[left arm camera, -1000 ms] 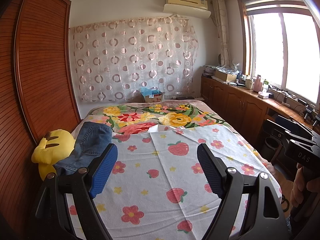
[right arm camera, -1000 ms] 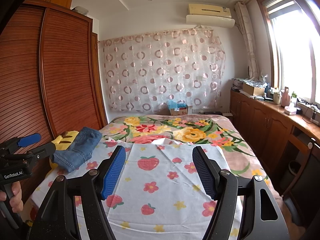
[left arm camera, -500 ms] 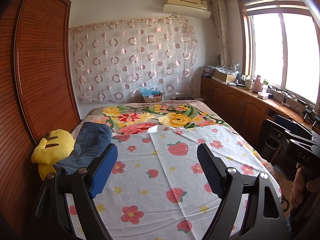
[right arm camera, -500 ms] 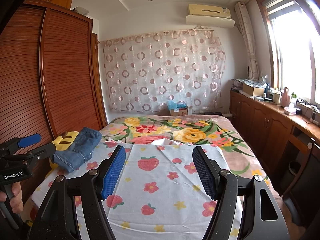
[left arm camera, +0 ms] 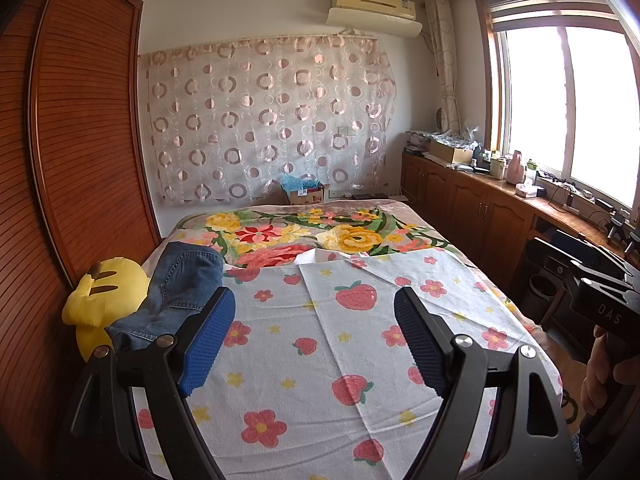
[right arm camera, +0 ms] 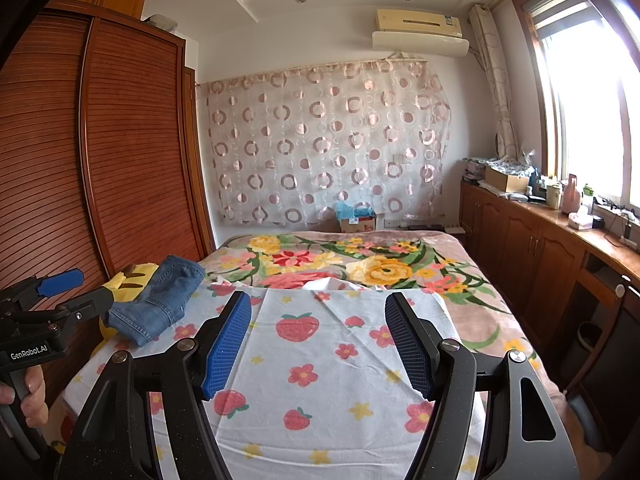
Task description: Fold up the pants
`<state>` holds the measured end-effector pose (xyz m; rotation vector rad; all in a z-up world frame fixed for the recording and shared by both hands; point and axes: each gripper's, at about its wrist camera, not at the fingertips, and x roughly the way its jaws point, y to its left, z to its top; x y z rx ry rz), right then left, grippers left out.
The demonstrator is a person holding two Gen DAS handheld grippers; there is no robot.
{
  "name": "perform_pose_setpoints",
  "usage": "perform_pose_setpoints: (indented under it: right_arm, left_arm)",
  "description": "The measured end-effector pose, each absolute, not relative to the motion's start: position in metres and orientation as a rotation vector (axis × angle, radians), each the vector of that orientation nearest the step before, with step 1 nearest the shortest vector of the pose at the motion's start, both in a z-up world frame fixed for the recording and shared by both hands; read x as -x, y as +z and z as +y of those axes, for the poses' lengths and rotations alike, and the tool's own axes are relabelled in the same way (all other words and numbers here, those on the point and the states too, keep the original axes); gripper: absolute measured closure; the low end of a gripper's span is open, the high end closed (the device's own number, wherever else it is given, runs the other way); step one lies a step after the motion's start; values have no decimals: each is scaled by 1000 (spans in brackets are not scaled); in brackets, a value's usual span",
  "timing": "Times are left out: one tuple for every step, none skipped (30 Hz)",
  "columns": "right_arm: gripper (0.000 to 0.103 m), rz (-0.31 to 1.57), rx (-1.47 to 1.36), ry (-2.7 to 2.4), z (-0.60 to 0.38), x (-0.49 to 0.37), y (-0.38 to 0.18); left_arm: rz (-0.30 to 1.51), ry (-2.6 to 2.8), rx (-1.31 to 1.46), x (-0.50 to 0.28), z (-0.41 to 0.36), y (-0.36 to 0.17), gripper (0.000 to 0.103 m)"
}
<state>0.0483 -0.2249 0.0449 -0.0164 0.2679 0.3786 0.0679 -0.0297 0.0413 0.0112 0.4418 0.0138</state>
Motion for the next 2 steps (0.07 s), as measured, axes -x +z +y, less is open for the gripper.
perform_pose_setpoints:
  right_arm:
    - [31, 268, 16, 379, -225, -48, 44]
    - [31, 268, 16, 379, -225, -48, 44]
  left_arm:
    - [442, 14, -11, -68, -30, 41, 20]
    - [442, 15, -12, -68, -30, 41, 20]
